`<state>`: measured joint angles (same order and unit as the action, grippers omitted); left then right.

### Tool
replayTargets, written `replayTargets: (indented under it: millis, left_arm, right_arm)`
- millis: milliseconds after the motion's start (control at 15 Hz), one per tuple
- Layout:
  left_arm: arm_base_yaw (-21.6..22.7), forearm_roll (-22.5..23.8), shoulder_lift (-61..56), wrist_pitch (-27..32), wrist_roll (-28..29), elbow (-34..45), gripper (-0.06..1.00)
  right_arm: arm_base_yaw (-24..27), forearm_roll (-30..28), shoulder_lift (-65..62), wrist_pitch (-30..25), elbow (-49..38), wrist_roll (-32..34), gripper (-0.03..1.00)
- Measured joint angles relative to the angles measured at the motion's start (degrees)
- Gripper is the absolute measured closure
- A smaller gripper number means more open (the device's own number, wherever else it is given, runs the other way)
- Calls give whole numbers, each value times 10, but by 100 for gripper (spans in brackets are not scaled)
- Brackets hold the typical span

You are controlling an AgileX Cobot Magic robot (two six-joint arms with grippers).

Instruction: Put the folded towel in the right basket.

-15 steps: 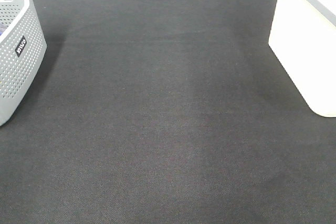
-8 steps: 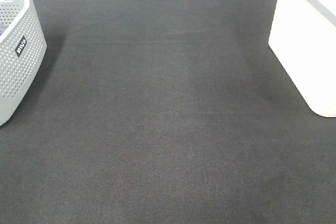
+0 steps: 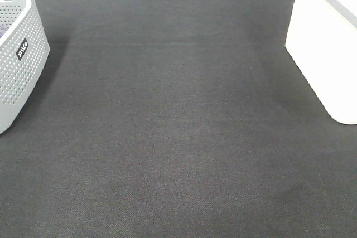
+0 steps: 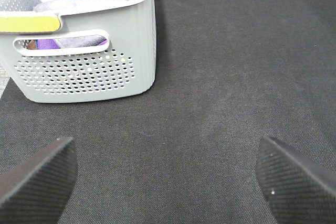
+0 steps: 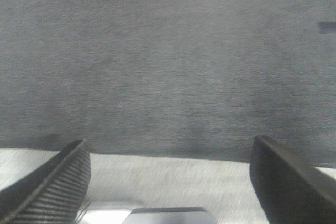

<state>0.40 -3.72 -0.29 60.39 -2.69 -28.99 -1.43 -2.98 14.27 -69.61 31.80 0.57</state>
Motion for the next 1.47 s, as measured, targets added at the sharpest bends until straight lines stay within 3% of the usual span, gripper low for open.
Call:
replayTargets:
  millis: [333, 1467]
  left_arm:
    - [0, 0, 0, 0, 0, 0, 7]
    - [0, 0, 0, 0, 0, 0, 7]
  right_arm:
    - [0, -8, -52, 78, -28, 0, 19]
    - [0, -8, -86, 83, -29, 0, 19]
